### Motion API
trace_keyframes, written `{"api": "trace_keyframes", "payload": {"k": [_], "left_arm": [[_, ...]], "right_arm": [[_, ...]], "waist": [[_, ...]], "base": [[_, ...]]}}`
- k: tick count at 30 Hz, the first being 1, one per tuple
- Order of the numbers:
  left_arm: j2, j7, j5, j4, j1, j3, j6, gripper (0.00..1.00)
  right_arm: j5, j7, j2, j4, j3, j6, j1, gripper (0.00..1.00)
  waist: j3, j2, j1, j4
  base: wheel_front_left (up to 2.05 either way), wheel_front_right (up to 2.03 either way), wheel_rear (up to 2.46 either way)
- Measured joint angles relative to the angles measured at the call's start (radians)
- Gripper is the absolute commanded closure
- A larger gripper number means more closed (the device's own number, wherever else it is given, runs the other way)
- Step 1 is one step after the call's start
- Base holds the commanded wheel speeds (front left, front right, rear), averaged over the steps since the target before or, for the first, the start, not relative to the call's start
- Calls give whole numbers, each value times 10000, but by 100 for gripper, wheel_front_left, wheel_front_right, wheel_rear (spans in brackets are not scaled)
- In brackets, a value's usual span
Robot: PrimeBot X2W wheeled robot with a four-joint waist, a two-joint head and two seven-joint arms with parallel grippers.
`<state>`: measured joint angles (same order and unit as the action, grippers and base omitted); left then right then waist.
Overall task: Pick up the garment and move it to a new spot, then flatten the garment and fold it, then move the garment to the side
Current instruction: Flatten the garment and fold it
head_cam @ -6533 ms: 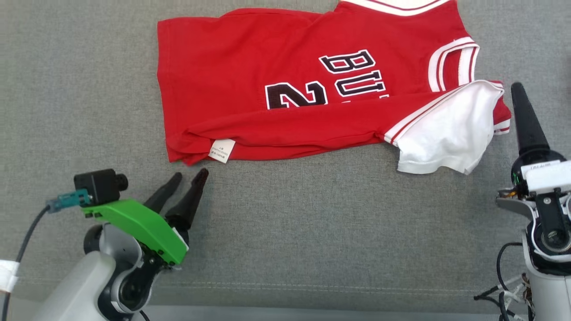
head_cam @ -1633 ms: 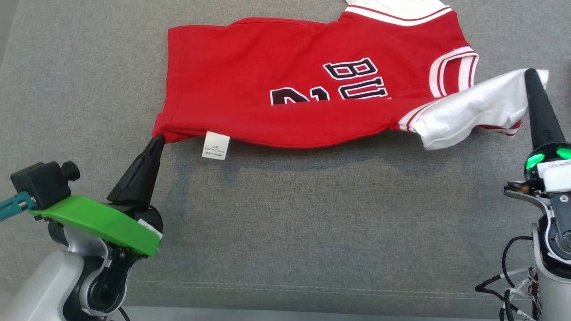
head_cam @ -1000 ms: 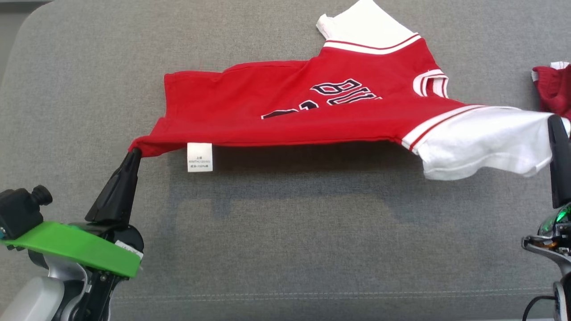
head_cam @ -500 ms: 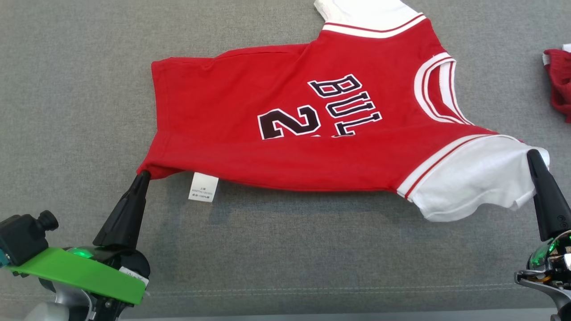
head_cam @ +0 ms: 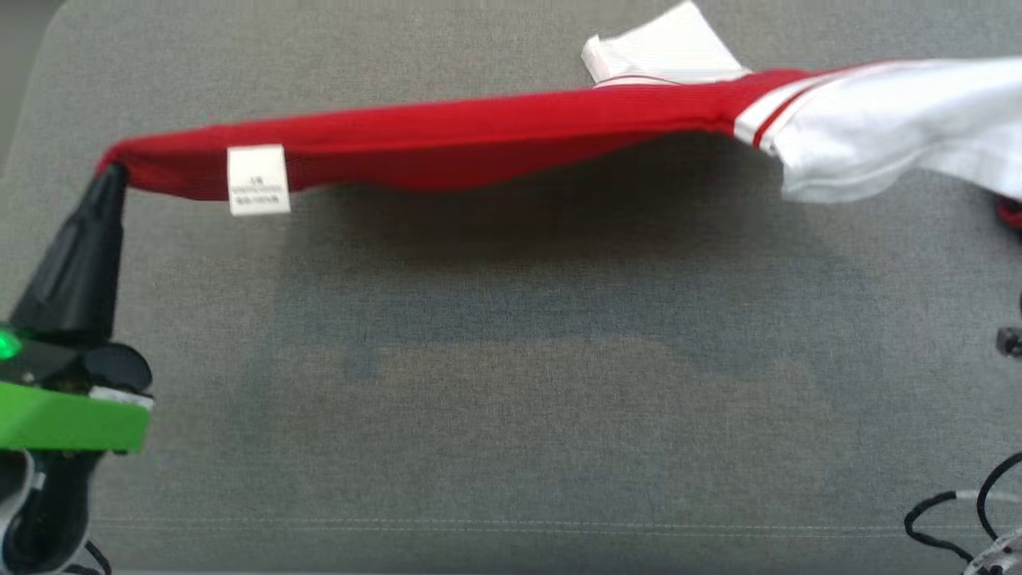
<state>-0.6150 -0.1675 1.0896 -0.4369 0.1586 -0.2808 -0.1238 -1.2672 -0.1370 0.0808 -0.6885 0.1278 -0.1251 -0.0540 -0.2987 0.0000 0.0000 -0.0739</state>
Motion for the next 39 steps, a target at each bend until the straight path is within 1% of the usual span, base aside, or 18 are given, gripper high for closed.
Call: {"api": "trace_keyframes", "payload": {"k": [2,5,7,8,10,11,13,17,22,26,30,32,35,38,39], "left_arm": [[-288,153,-54,-192,577,253,-2,100],[-662,449,-94,-644,1331,562,-2,100],[-750,587,-4,-968,1801,809,-2,100],[-823,740,71,-1062,2000,886,-2,100],[-1049,1149,209,-1147,2259,872,-2,100],[-1151,1333,217,-1137,2333,844,-2,100],[-1331,1693,245,-1122,2430,834,-2,100],[-1411,2349,924,-1225,2421,1227,-2,100],[-1411,2792,1450,-986,2420,1607,-2,100],[-1340,3482,1858,-180,2431,1597,0,100],[-1193,4103,1981,819,2702,821,-2,100],[-1154,4334,1843,1319,3204,456,-2,100],[-872,4441,1429,2102,4383,167,-2,100],[-430,4362,763,2619,5786,-23,-2,100],[-150,4220,633,2801,6311,-8,-2,100]], "right_arm": [[-38,0,-8,-247,-6,-2,-694,100],[-410,117,-96,-694,27,-6,-1767,100],[-840,219,-167,-913,44,-4,-2499,100],[-805,178,-138,-838,10,-4,-2732,100],[-259,-98,232,-288,-125,-12,-2802,100],[-142,-134,305,-92,-86,-15,-2803,100],[-270,-134,190,-25,2,-84,-2837,100],[-617,-276,-65,-31,69,-82,-2876,100],[-627,-493,-104,382,257,-82,-2869,100],[-621,-802,-194,1856,286,-82,-2902,100],[-249,-1018,-263,3885,69,-86,-3532,100],[167,-1016,-284,4821,-50,-84,-4324,100],[1026,-848,-318,6096,-86,-84,-5939,100],[1825,-464,-318,7010,38,-84,-7657,100],[1954,-326,-316,7256,144,-84,-8203,100]], "waist": [[224,0,0,-19],[578,0,0,-61],[826,0,0,-91],[951,0,0,-103],[1205,0,0,-122],[1332,0,0,-128],[1592,0,0,-142],[2033,0,0,-144],[2100,0,0,-110],[1726,0,0,-101],[1274,0,0,-129],[1032,0,0,-144],[657,0,1,-164],[273,0,1,-182],[142,0,1,-189]], "base": [[0,0,0],[0,0,0],[0,0,0],[0,0,0],[0,0,0],[0,0,0],[0,0,0],[0,0,0],[0,0,0],[0,0,0],[0,0,0],[0,0,0],[0,0,0],[0,0,0],[0,0,0]]}}
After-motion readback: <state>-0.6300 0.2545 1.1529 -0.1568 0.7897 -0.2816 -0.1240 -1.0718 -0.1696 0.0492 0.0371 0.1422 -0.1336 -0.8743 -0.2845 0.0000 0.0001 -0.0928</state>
